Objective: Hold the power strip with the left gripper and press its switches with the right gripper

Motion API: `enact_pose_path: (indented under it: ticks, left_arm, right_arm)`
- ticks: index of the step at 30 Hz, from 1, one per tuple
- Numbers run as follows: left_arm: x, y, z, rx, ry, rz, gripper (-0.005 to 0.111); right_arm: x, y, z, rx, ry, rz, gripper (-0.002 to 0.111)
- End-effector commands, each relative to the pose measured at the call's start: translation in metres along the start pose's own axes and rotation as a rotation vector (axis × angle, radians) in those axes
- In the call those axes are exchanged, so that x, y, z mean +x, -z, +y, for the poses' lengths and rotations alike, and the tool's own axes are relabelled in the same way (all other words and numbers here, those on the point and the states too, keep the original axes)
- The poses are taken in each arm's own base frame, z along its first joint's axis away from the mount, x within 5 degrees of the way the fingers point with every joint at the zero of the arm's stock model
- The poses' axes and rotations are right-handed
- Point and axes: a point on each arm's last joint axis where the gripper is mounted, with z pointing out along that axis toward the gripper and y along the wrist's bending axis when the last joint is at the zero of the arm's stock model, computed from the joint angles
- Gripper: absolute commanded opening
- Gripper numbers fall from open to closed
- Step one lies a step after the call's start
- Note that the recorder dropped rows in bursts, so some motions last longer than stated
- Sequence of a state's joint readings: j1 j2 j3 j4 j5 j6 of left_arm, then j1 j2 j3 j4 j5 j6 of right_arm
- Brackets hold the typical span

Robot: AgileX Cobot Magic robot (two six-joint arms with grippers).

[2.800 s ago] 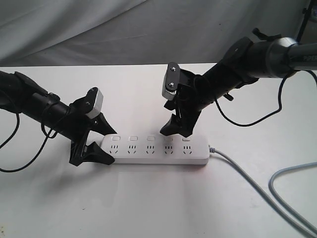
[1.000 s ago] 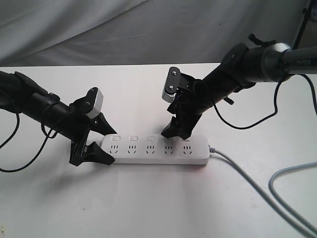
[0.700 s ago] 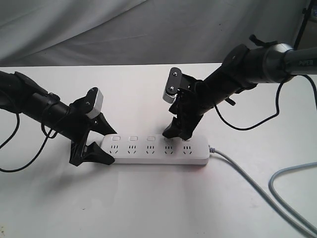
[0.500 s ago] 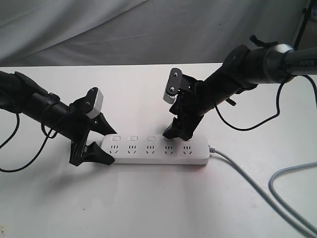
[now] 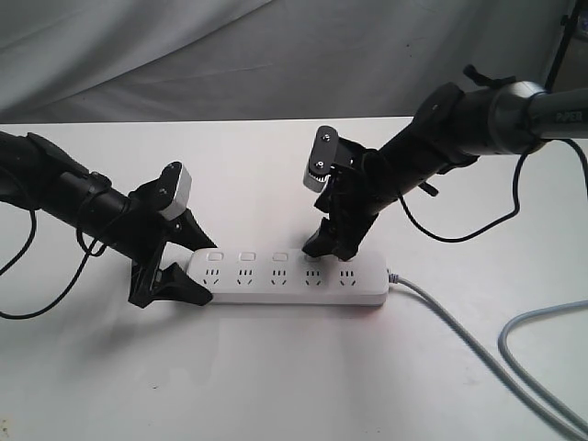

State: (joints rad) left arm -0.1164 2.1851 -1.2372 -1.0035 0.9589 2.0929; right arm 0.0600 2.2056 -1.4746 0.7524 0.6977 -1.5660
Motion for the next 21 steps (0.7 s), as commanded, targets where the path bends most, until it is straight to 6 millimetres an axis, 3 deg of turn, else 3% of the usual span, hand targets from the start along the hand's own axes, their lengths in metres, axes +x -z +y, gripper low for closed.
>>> enact_pose_path:
  ticks: [1,21]
  left_arm:
    - [0.001,-0.002,0.0,-0.011,-0.001,0.009,0.039]
    - [0.001,-0.002,0.0,-0.011,-0.001,0.009,0.039]
  right_arm:
    - [0.016,-0.014,0.004,-0.018,0.044,0.061,0.073]
    - [-0.03,0.049,0.005,0.064,0.073,-0.1,0.073]
